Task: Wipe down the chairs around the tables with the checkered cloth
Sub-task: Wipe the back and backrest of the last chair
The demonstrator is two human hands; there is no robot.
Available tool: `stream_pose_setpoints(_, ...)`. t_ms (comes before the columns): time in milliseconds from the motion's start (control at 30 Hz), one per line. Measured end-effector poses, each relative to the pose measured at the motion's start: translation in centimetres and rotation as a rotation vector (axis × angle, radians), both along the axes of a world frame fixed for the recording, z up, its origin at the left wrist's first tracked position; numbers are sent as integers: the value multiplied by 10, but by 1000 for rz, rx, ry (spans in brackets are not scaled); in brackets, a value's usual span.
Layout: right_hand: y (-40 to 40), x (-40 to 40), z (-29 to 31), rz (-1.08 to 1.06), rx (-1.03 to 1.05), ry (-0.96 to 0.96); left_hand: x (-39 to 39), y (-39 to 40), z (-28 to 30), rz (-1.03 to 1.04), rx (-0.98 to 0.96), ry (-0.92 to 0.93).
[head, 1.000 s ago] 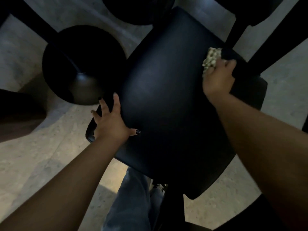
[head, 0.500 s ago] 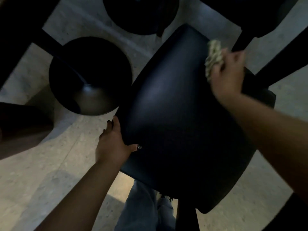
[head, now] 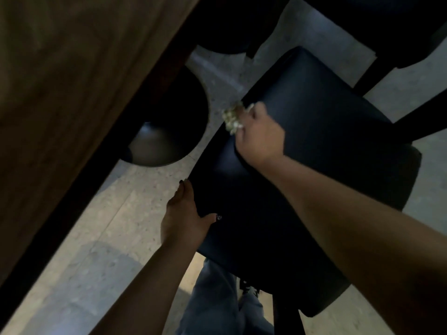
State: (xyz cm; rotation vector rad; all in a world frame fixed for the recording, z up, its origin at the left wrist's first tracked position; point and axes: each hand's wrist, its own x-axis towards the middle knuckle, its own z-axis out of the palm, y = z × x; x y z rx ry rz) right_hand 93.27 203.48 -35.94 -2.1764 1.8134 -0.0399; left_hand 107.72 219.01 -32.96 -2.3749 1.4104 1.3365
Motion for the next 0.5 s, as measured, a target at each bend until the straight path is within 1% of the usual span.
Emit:
stream_pose_setpoints(133, 46, 28, 2, 158, 111, -66, 19, 17, 4, 166, 1, 28)
stream_pose_setpoints(300, 97, 43, 3, 180, 252, -158, 40, 56, 8, 316, -7, -10)
stream_pose_setpoints(400, 129, 43, 13, 257, 290, -203, 41, 79, 17, 409, -15, -12)
stream_pose_setpoints(433, 140, 44, 16, 302, 332, -203, 39, 86, 23, 444, -22, -9)
stream_pose_setpoints(467, 150, 44, 20, 342, 419, -195, 36, 93, 29, 476, -35, -6)
stream_pose_setpoints(500, 158, 45, 27, 350, 558, -199, 33, 100, 38, 506, -51, -4)
